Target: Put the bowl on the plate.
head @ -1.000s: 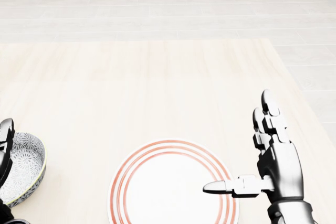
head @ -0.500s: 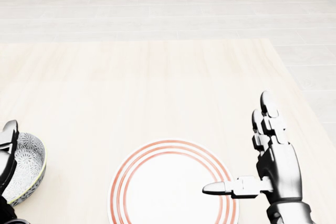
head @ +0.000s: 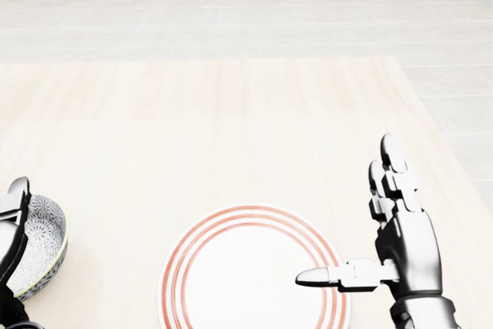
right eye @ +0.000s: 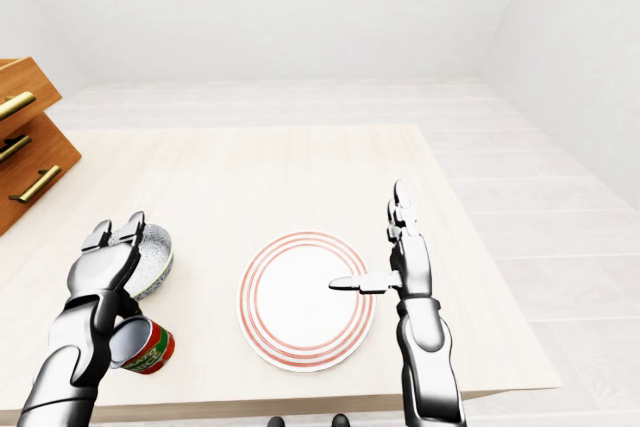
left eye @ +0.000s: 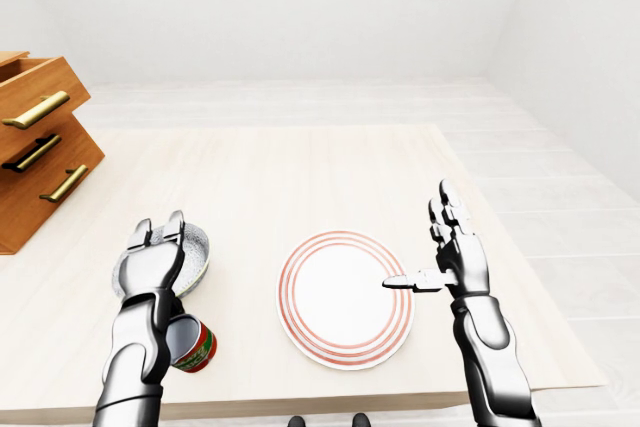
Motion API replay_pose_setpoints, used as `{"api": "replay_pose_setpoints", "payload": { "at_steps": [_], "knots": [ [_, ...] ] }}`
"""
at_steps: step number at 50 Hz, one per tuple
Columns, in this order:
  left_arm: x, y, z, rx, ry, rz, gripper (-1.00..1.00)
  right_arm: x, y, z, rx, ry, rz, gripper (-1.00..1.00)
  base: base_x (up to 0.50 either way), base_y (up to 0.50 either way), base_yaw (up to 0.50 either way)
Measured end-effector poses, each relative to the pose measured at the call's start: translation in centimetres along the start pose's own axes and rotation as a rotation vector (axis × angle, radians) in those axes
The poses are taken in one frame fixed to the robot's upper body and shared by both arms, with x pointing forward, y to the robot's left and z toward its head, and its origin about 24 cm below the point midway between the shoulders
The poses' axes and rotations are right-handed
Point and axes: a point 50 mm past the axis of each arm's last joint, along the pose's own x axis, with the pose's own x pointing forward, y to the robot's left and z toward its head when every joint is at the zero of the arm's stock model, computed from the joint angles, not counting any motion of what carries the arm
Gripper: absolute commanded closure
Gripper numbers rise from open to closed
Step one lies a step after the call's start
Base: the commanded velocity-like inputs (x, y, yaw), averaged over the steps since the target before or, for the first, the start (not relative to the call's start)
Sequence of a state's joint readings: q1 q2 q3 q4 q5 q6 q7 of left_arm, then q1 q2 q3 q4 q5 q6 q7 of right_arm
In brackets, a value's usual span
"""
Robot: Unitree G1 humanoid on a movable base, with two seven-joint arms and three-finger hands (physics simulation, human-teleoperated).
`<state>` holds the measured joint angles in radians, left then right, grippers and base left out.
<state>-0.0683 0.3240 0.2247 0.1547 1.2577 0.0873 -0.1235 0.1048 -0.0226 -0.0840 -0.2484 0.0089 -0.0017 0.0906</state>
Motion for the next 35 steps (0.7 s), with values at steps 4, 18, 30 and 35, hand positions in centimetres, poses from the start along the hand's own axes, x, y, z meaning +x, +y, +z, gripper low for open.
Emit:
{"api": "replay_pose_setpoints", "payload": {
  "at_steps": [4, 18, 30, 35],
  "knots": [
    [0.05, 0.01, -0.01, -0.001, -0.002, -0.004, -1.00, 0.00, 0.00, 0.08, -0.001, -0.001, 0.000, -1.00, 0.00, 0.00, 0.00],
    [0.01, -0.02, 0.00, 0.000, -0.004, -0.003, -1.00, 0.00, 0.06, 0.11, -0.003, -0.002, 0.000, -1.00, 0.00, 0.00, 0.00],
    [-0.07, -0.05, 0.05, 0.002, -0.005, 0.003, -1.00, 0.00, 0.07, 0.02, -0.001, 0.000, 0.001, -1.00, 0.00, 0.00, 0.00],
    [-0.10, -0.06, 0.06, 0.002, -0.005, 0.005, -1.00, -0.02, 0.06, 0.01, -0.001, 0.000, 0.001, -1.00, 0.00, 0.00, 0.00]
  ]
}}
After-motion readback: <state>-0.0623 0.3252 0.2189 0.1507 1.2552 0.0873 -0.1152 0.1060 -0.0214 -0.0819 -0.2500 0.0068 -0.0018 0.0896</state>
